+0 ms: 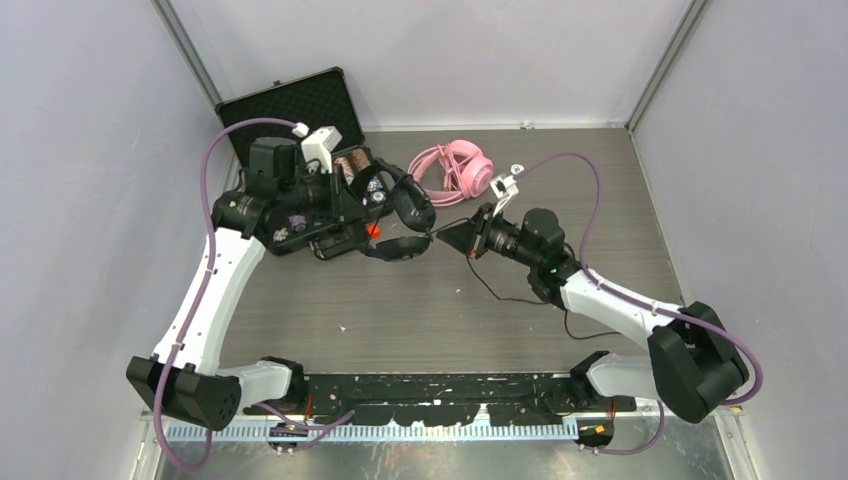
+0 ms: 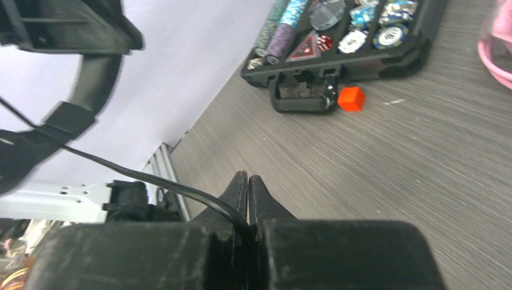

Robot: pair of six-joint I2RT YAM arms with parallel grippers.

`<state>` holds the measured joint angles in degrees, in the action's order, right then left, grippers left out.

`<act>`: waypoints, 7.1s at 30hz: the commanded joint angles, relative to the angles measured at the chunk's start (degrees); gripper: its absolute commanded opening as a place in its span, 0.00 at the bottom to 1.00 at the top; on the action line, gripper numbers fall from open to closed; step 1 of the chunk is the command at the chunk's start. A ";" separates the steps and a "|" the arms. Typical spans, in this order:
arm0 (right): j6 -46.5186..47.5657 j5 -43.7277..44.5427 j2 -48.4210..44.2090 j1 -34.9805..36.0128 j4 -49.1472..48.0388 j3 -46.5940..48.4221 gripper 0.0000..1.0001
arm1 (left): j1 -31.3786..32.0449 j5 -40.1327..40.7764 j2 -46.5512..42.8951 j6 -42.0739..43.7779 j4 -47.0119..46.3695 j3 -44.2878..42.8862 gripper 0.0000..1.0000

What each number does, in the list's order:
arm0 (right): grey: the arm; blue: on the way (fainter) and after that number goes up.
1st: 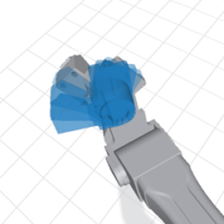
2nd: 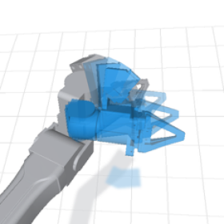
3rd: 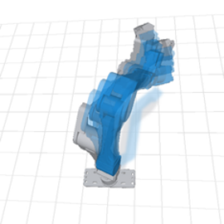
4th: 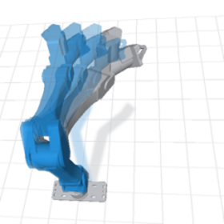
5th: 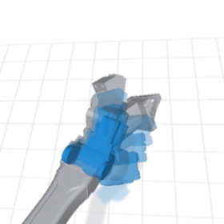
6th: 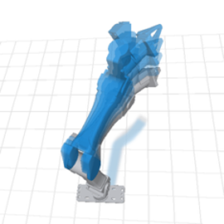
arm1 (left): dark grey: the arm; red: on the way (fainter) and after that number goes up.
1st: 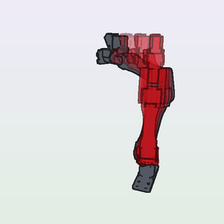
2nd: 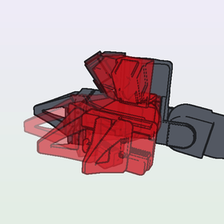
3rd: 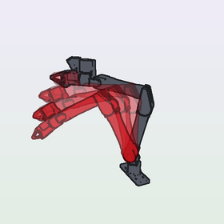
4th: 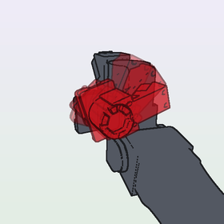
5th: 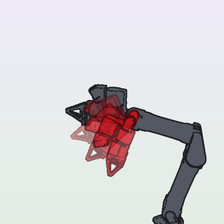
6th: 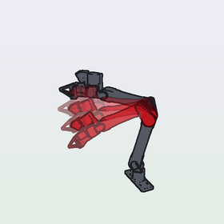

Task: Wrap the headphones
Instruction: Wrap the headphones cable around the headphones.

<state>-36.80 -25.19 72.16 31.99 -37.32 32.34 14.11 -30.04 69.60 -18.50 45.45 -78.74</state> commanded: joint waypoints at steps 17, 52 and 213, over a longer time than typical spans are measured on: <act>-3.15 -9.15 1.39 -1.34 9.34 1.39 0.00 | -0.82 5.90 -4.45 -21.23 -16.15 -2.76 0.00; -0.58 -16.80 3.72 -10.52 23.98 13.98 0.01 | -2.03 -15.97 -2.87 21.25 3.93 -5.04 0.00; -4.25 -1.62 -0.91 -6.25 3.14 -0.09 0.01 | 13.23 10.84 -4.66 19.17 20.07 -15.85 0.00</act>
<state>-42.33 -24.64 75.88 29.80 -45.25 27.46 27.62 -13.43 66.41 -10.81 65.76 -96.09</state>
